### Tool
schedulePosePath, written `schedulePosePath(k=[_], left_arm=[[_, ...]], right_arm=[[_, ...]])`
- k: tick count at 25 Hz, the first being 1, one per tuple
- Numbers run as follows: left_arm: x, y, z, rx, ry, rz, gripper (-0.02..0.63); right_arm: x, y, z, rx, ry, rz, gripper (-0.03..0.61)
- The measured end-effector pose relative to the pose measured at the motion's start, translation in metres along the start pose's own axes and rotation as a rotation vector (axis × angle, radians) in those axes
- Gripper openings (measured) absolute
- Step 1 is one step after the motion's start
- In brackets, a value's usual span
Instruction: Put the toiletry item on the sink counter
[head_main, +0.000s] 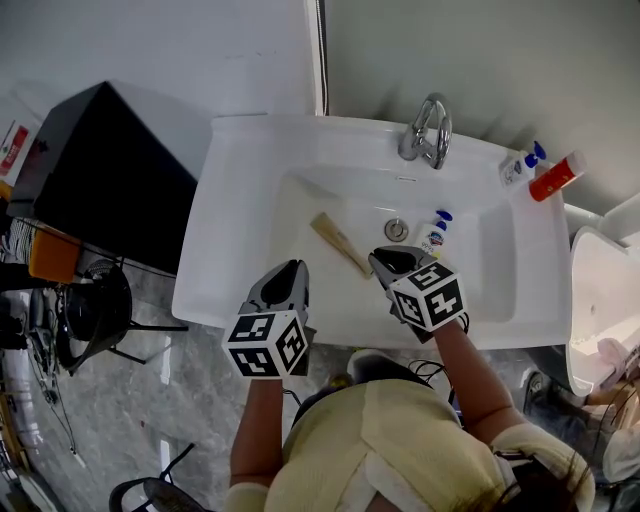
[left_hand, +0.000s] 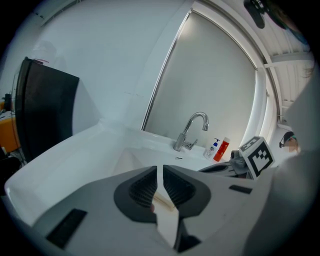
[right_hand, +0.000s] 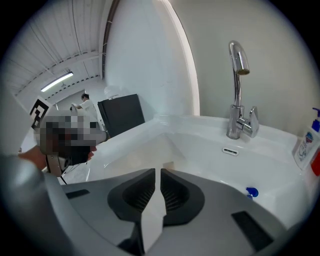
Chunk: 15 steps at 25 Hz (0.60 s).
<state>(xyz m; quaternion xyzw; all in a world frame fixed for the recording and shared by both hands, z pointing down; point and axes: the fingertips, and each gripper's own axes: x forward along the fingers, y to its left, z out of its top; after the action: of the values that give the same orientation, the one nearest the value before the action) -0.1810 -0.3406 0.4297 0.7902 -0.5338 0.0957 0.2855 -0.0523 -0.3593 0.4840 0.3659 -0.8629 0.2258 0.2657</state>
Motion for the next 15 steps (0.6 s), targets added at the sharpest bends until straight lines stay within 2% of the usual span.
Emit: schedulePosePath(k=[15], left_arm=[[-0.024, 0.011, -0.007, -0.037, -0.028, 0.03, 0.069]], right_arm=[[-0.032, 0.01, 0.026, 0.006, -0.114, -0.035, 0.041]])
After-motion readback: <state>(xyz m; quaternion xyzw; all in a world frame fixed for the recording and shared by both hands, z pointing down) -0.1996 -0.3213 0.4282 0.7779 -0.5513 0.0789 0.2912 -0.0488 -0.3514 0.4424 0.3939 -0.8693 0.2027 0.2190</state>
